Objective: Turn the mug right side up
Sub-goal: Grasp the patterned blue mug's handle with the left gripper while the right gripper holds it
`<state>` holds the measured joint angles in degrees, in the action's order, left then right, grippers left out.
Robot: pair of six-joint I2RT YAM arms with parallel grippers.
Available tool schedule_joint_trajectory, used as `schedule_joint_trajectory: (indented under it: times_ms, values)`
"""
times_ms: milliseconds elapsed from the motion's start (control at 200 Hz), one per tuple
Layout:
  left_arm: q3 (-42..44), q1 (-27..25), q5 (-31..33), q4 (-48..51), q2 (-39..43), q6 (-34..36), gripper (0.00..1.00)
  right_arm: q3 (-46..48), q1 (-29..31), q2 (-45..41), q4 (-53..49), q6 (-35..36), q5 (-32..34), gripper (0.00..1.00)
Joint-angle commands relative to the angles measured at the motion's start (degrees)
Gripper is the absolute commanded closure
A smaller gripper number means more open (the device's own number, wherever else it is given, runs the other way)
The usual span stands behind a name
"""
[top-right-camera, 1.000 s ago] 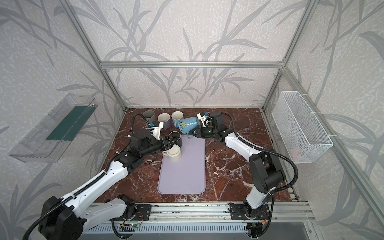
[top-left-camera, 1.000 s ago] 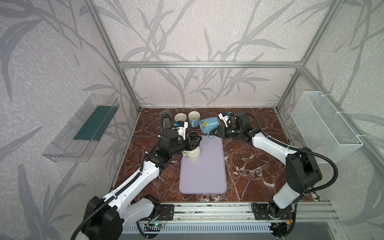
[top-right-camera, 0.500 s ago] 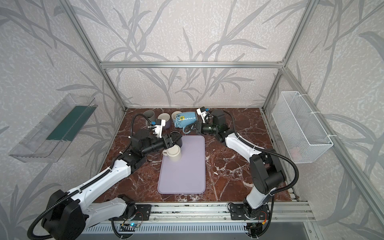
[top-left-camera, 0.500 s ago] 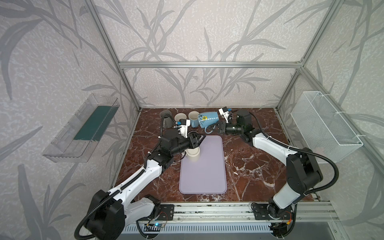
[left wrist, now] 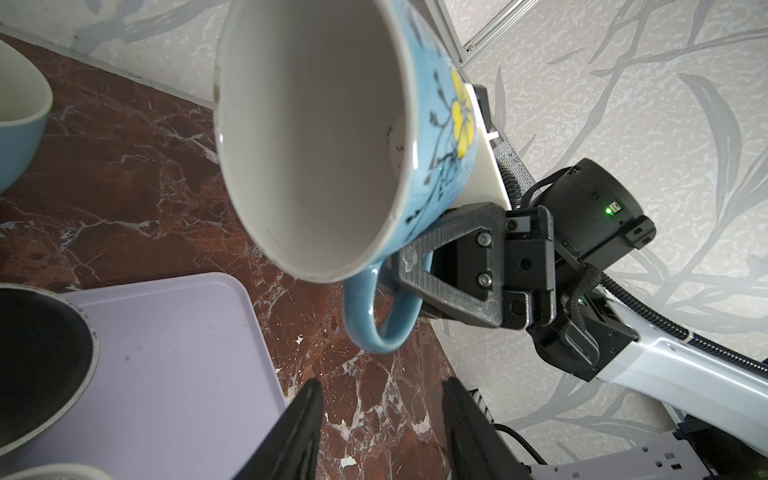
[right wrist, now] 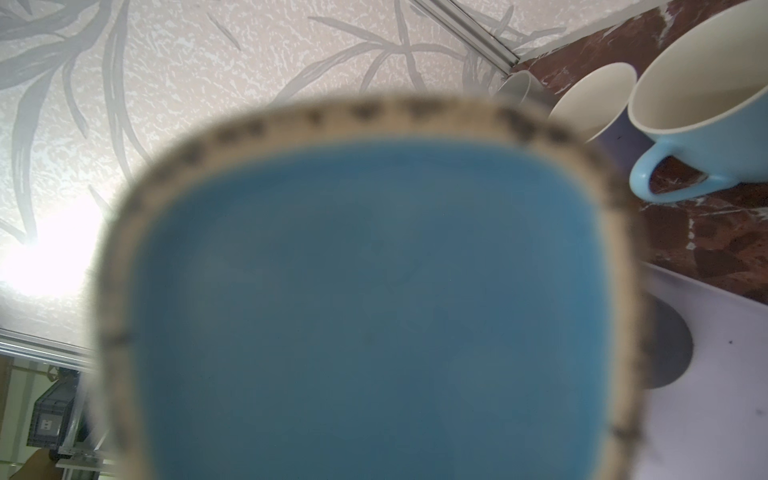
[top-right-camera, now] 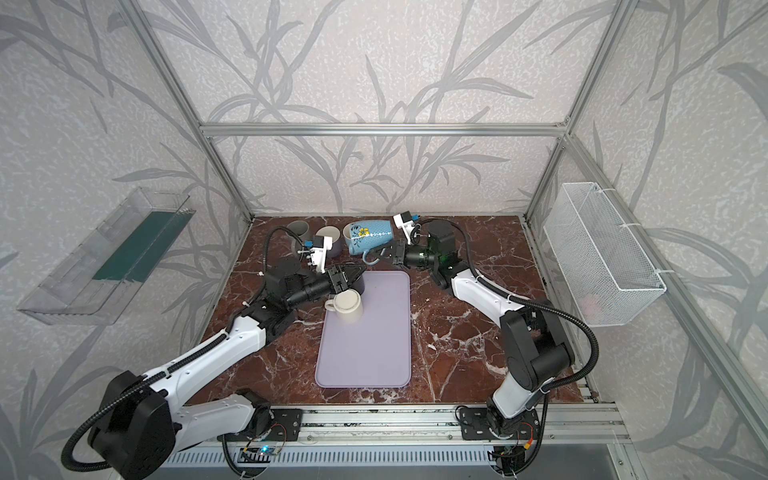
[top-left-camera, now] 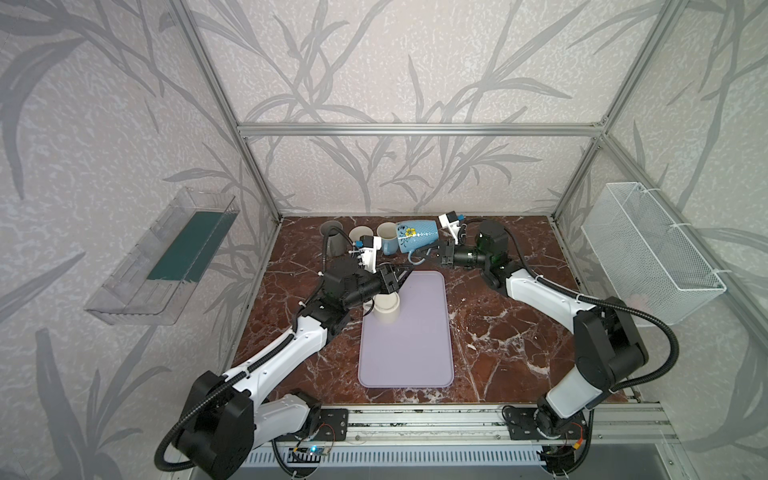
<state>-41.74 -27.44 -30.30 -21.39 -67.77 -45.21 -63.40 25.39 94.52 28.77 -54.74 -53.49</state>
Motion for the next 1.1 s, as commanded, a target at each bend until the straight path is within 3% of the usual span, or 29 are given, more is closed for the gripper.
schedule_joint_trajectory:
  times_ms: [0,275,665,1095]
  values:
    - [-1.20,-0.28,-0.46,-3.03,-0.51,-1.11,0.50,-0.13,0.34,-2.86,9.63,-2.61,-2.46,0.96]
    - [-2.42,-0.13,-1.32,-5.38,-1.40,-1.91,0.52,0.65,1.55,-1.49,17.54,-7.53,-3.54,0.96]
    - [-1.68,0.62,-2.34,-13.01,-1.78,-5.00,0.55,1.30,2.78,-1.45,19.52,-8.21,-4.04,0.97]
    - [-1.45,1.23,-3.37,-15.27,-1.57,-6.32,0.73,1.86,3.41,-0.58,23.79,-10.90,-4.52,0.97]
